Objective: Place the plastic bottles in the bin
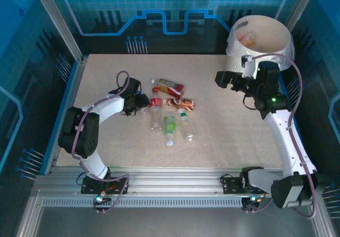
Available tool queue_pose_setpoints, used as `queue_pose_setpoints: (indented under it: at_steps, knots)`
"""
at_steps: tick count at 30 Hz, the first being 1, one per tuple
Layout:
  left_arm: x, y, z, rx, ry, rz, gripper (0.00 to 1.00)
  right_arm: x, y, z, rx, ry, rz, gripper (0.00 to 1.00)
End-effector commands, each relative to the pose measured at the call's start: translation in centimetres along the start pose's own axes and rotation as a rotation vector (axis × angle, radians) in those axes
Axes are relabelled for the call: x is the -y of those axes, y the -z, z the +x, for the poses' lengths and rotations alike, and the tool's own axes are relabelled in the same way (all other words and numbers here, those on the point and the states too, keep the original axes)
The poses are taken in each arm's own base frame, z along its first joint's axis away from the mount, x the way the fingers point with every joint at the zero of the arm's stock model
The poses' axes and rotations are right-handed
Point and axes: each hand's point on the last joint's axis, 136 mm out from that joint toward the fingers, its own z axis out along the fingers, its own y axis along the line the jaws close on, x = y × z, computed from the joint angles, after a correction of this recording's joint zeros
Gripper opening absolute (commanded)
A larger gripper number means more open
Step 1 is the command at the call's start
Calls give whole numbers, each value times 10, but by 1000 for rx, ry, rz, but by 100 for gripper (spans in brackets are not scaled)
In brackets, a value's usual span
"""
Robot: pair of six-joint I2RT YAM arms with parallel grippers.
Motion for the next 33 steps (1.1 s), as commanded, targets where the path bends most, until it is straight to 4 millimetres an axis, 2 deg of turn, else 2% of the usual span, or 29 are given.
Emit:
queue_pose_setpoints:
  at_steps: [1, 8, 14, 19, 22, 25, 27, 33]
  knots:
    - [8, -6, -3, -33, -41, 29, 79, -4, 5, 10, -10, 1, -4, 100]
    - [-1, -25, 4, -67, -45, -9, 73, -7, 15, 8, 3, 17, 12, 100]
    - [0, -32, 10, -87, -55, 9, 69, -10, 17, 5, 14, 15, 6, 100]
    - [-2, -26, 11, -71, -80, 18, 57, -16, 16, 5, 13, 19, -9, 100]
    - [-2, -11, 6, -25, -89, 31, 53, -19, 14, 5, 20, 15, -19, 100]
    - [5, 13, -3, 44, -94, 83, 50, -21, 11, 4, 30, 1, -29, 100]
    - [21, 32, -4, 71, -108, 183, 48, -23, 8, 5, 33, 1, -40, 100]
    - [64, 105, -16, 175, -147, 438, 46, -37, -1, 3, 33, -24, -75, 100]
